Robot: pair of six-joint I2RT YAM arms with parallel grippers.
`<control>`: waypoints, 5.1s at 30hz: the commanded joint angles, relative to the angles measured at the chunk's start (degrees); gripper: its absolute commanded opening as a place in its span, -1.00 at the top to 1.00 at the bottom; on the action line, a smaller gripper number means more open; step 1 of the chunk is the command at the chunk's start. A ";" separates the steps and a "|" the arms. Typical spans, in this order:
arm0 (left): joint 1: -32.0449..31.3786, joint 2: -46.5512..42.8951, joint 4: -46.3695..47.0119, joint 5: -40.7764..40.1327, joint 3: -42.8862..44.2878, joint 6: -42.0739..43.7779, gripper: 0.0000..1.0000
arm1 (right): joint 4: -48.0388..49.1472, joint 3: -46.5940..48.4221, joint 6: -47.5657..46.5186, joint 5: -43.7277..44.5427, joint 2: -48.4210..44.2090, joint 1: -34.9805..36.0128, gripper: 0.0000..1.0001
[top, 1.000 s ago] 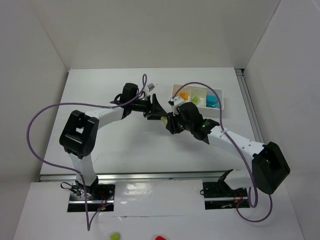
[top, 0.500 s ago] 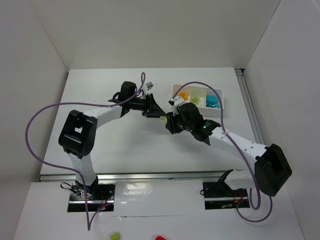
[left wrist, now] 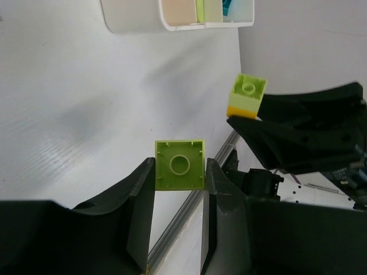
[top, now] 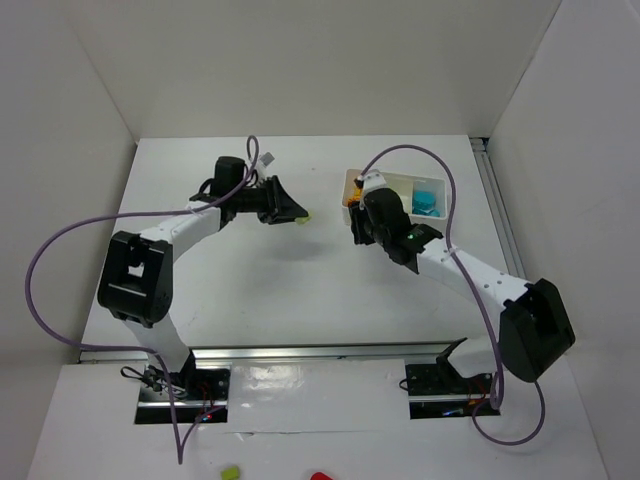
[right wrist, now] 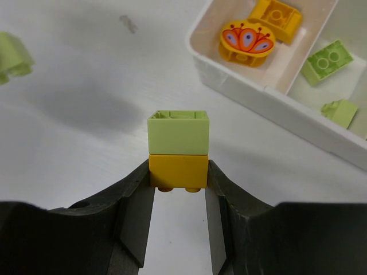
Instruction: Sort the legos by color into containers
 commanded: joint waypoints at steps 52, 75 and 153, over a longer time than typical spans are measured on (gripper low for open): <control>-15.07 20.35 15.73 18.71 32.08 -16.46 -0.91 | -10.68 -6.72 6.45 -19.21 -28.64 -14.44 0.54; -22.10 24.20 -14.14 18.81 41.46 2.85 -0.52 | -10.15 -5.67 5.13 -21.42 -24.86 -14.44 0.54; -21.66 50.31 -3.33 -13.62 74.24 -4.80 -0.98 | -17.09 9.98 12.86 14.00 -16.60 -27.88 -0.84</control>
